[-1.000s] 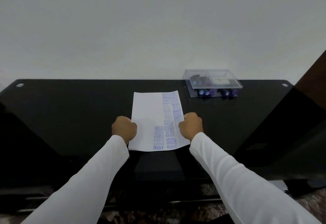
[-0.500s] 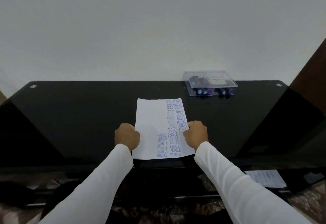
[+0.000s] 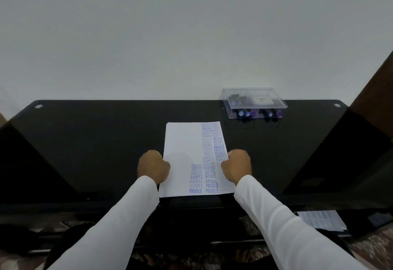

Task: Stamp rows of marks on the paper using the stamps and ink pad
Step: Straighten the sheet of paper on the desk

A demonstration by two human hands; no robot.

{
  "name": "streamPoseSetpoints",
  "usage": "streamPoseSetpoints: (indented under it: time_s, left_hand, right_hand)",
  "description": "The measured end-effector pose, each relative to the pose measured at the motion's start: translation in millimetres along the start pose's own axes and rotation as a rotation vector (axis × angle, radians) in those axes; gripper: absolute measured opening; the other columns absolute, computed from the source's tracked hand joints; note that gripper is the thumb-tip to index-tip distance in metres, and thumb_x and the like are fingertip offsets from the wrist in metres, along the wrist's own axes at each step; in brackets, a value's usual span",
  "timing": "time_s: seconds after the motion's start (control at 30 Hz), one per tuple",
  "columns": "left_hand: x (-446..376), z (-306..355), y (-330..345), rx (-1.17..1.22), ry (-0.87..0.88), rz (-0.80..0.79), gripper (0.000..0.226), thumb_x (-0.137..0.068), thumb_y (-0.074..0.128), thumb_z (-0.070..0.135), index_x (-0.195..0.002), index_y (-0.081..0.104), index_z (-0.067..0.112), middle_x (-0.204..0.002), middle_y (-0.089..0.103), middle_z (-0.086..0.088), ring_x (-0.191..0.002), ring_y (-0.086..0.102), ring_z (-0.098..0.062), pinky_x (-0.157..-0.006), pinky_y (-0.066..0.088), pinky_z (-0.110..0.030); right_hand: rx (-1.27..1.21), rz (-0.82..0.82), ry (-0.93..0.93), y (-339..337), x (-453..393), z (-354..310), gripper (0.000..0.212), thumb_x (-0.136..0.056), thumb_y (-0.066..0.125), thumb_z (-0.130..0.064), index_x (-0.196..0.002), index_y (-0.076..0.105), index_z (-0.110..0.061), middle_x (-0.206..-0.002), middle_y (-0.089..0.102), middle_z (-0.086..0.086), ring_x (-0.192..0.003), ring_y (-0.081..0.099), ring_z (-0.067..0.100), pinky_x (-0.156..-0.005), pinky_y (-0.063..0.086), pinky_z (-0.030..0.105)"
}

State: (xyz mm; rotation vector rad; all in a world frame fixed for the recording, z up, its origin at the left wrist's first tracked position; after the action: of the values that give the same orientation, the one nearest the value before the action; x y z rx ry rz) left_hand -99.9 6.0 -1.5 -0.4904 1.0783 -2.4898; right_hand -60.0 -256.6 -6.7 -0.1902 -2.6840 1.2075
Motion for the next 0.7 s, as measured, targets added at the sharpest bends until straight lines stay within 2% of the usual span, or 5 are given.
streamPoseSetpoints:
  time_s: [0.13,0.27,0.37,0.47,0.7]
  left_hand:
    - [-2,10,-4,0.040,0.046,0.032,0.020,-0.079,0.052,-0.003,-0.065,0.044,0.008,-0.062,0.047,-0.006,-0.054,0.043,-0.020,-0.048,0.034,-0.024]
    - [1,15,1,0.001,0.081,0.010,0.020,-0.079,0.050,-0.004,-0.066,0.043,0.010,-0.063,0.044,-0.001,-0.054,0.041,-0.018,-0.045,0.030,-0.023]
    - [3,16,2,-0.007,0.092,0.006,0.015,-0.086,0.054,0.001,-0.093,0.063,0.010,-0.092,0.058,0.002,-0.083,0.051,-0.021,-0.066,0.039,-0.025]
    - [3,16,3,-0.003,0.087,0.006,0.036,-0.090,0.059,0.010,-0.126,0.063,0.007,-0.126,0.062,-0.005,-0.112,0.058,-0.026,-0.082,0.040,-0.027]
    - [13,41,4,0.050,0.152,0.006,0.048,-0.092,0.064,0.029,-0.138,0.057,0.015,-0.139,0.054,-0.006,-0.119,0.058,-0.025,-0.086,0.043,-0.029]
  right_hand:
    - [0.052,0.030,-0.036,-3,6,-9,0.004,-0.083,0.066,-0.014,-0.086,0.064,-0.013,-0.112,0.057,0.009,-0.097,0.059,0.030,-0.080,0.055,0.036]
    - [0.087,0.008,-0.078,-2,9,-13,0.028,-0.088,0.064,-0.010,-0.115,0.066,-0.006,-0.120,0.056,0.012,-0.109,0.057,0.032,-0.090,0.054,0.040]
    - [0.095,0.001,-0.087,-3,9,-13,0.028,-0.089,0.064,-0.012,-0.117,0.065,-0.007,-0.123,0.058,0.011,-0.109,0.057,0.030,-0.090,0.055,0.039]
    - [0.138,-0.006,-0.120,-5,11,-15,0.030,-0.093,0.063,-0.024,-0.120,0.064,-0.010,-0.125,0.056,0.008,-0.115,0.053,0.026,-0.092,0.051,0.037]
    - [0.215,0.001,-0.224,-24,3,-21,0.051,-0.094,0.057,-0.051,-0.134,0.058,-0.019,-0.130,0.055,0.008,-0.118,0.052,0.026,-0.097,0.050,0.043]
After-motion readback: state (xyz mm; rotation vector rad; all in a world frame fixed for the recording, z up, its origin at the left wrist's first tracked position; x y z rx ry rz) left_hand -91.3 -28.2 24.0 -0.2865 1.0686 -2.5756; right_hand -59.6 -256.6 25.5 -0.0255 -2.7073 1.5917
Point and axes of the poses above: each hand's wrist, its own x-axis away from the middle knuckle, its own y-axis out of the palm, z = x × y, the point moved 5 cm from there along -x, towards the middle knuckle
